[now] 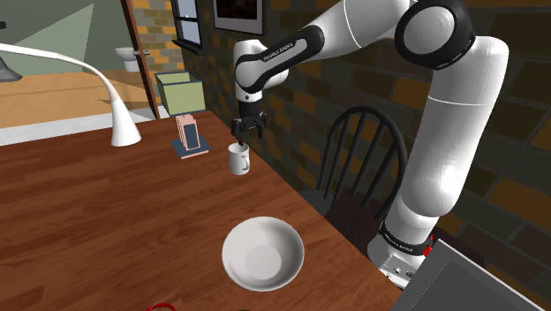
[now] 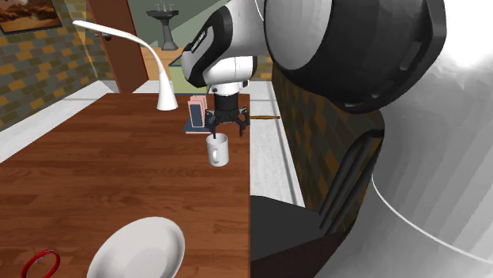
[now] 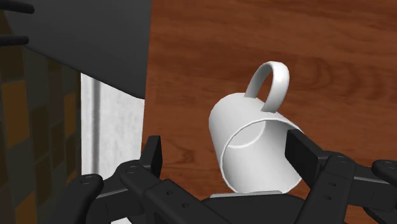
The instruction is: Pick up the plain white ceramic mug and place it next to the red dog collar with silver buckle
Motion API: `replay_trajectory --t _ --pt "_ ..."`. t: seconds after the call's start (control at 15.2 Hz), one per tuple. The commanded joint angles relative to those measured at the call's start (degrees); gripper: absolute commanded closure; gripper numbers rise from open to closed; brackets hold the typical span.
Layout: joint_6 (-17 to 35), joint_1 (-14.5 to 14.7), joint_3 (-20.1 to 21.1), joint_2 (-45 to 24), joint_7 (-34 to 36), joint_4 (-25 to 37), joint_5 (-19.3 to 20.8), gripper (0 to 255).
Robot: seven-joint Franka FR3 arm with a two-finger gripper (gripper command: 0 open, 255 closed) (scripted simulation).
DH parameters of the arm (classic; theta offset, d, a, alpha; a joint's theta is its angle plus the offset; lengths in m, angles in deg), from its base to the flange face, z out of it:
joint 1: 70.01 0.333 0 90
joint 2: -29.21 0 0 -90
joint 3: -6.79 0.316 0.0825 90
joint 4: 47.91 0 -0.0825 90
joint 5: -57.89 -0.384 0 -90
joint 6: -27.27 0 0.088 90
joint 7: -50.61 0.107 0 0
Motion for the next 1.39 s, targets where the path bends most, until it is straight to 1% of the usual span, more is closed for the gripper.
replay_trajectory --t 0.0,0.07,0.53,1.06,1.12,1.32 --pt "0.7 0.2 -0.2 -4.7 1.4 4.1 1.2 0" --pt "0.8 0.3 -0.2 -5.5 1.7 4.9 1.4 0" --pt "6.1 0.4 -0.3 -7.8 1.9 1.9 1.7 0" --pt "6.1 0.4 -0.3 -7.8 1.9 1.9 1.7 0" --pt "6.1 0.4 -0.3 -7.8 1.9 1.9 1.7 255" --pt "6.1 0.4 -0.3 -7.8 1.9 1.9 1.7 255"
